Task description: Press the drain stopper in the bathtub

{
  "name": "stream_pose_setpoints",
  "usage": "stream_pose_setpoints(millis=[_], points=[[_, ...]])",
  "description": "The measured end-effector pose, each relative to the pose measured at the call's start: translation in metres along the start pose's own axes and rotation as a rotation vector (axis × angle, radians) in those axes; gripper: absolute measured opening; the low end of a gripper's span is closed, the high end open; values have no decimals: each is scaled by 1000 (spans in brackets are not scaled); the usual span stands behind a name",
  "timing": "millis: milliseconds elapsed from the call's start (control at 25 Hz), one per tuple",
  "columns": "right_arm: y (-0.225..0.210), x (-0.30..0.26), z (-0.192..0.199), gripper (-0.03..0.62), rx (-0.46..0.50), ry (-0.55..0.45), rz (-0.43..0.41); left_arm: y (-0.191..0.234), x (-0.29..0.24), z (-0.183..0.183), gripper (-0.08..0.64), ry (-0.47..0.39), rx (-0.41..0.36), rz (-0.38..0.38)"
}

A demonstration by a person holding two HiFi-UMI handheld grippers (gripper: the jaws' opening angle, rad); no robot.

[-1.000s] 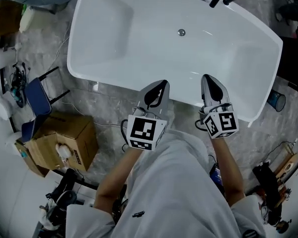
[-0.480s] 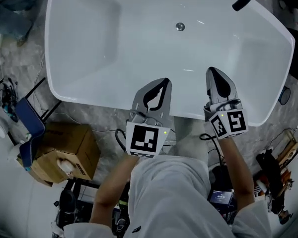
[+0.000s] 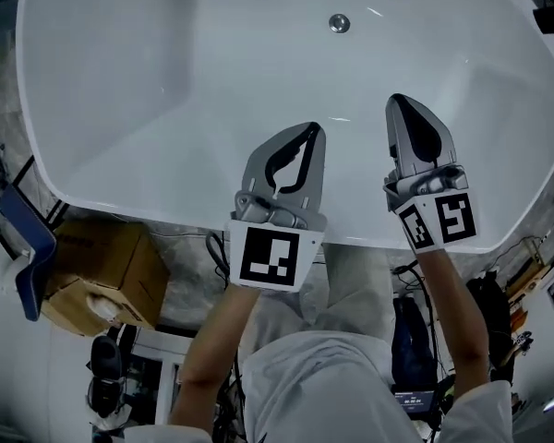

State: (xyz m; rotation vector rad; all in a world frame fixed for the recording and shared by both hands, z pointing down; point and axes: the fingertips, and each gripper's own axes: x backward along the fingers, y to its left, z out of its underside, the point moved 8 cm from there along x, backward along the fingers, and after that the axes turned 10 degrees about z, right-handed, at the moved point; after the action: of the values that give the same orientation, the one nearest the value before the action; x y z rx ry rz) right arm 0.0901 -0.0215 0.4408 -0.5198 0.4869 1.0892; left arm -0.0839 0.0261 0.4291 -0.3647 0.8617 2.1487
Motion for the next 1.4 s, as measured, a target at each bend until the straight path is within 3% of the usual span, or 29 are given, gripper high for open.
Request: stream_pose_setpoints(millis=[280,560,1040,1240,1400], points=[[-29,-31,30,3,-1,-14,26,8,-44,27,-2,16,-1,-4],[-38,-84,76,3,23,15,19,44,-77,57,-2,-8,-13,-1],[-73,-156,139,3,73,76,21,67,-142,114,-2,62,-57,69],[-84,-193,169,3,52,151,16,80,-164,142,-2,90,-75,85],[-95,-224,194,-8,62,238,69,94,-166,148,-2,80,-61,71]])
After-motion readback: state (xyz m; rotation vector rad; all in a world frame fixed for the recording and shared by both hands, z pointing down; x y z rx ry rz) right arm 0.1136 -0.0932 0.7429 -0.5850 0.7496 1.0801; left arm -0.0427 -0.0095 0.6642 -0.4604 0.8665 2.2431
